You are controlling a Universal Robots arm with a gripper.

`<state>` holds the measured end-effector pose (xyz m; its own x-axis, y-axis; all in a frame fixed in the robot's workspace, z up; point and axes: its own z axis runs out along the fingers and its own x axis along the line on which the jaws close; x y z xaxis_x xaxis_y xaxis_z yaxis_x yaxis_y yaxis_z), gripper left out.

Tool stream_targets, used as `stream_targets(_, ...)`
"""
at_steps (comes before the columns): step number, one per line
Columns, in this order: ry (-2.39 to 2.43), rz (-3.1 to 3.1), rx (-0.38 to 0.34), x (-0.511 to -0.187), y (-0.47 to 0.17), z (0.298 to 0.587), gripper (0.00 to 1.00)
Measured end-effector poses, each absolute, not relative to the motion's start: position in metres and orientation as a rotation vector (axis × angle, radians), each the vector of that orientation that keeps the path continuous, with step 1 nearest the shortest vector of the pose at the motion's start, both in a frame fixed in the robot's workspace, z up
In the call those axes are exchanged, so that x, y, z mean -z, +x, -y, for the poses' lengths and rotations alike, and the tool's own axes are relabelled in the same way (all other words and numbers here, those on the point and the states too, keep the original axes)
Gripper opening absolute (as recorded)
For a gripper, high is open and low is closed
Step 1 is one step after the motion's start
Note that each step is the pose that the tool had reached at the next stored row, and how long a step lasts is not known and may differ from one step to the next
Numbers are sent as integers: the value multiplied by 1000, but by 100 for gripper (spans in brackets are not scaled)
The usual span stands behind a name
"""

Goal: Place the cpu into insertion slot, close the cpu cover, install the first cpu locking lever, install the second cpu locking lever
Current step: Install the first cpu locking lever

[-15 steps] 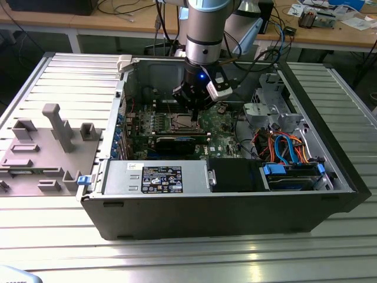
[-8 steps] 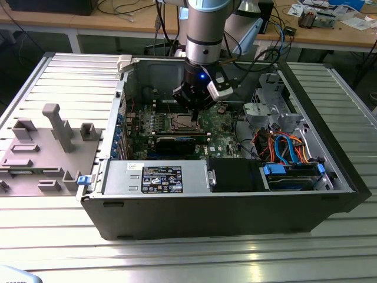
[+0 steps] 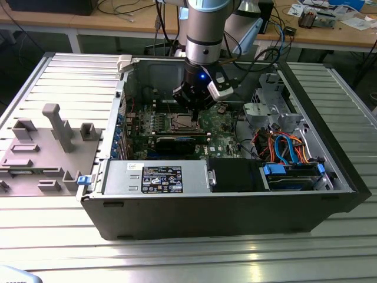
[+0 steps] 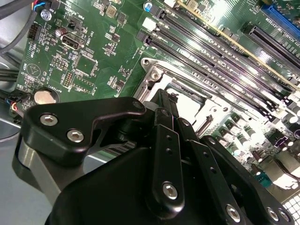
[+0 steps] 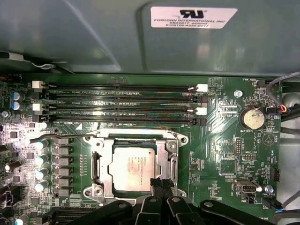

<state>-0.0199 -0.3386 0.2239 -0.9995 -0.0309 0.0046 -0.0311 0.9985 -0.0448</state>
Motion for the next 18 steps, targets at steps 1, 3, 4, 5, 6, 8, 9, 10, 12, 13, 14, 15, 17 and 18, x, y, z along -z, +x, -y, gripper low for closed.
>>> stream_targets(1,54,3137,-70,-224,-20,339,11)
stream_targets(3,65,3136,-70,-224,-20,339,11)
stream_targets(4,70,3136,-70,-224,-20,339,11)
stream_targets(5,73,3136,-71,-224,-20,339,11)
stream_targets(6,75,3136,-70,-224,-20,339,11)
stream_targets(8,81,3136,-70,-224,-20,339,11)
stream_targets(9,86,3136,-70,-224,-20,339,11)
stream_targets(10,88,3136,-70,-224,-20,339,11)
stream_targets(12,96,3136,-71,-224,-20,339,11)
stream_targets(13,99,3136,-71,-224,-20,339,11)
stream_targets(14,101,3136,-71,-224,-20,339,11)
stream_targets(15,105,3136,-71,-224,-20,339,11)
stream_targets(17,112,3136,-71,-223,-20,339,11)
stream_targets(18,115,3136,-71,-223,-20,339,11)
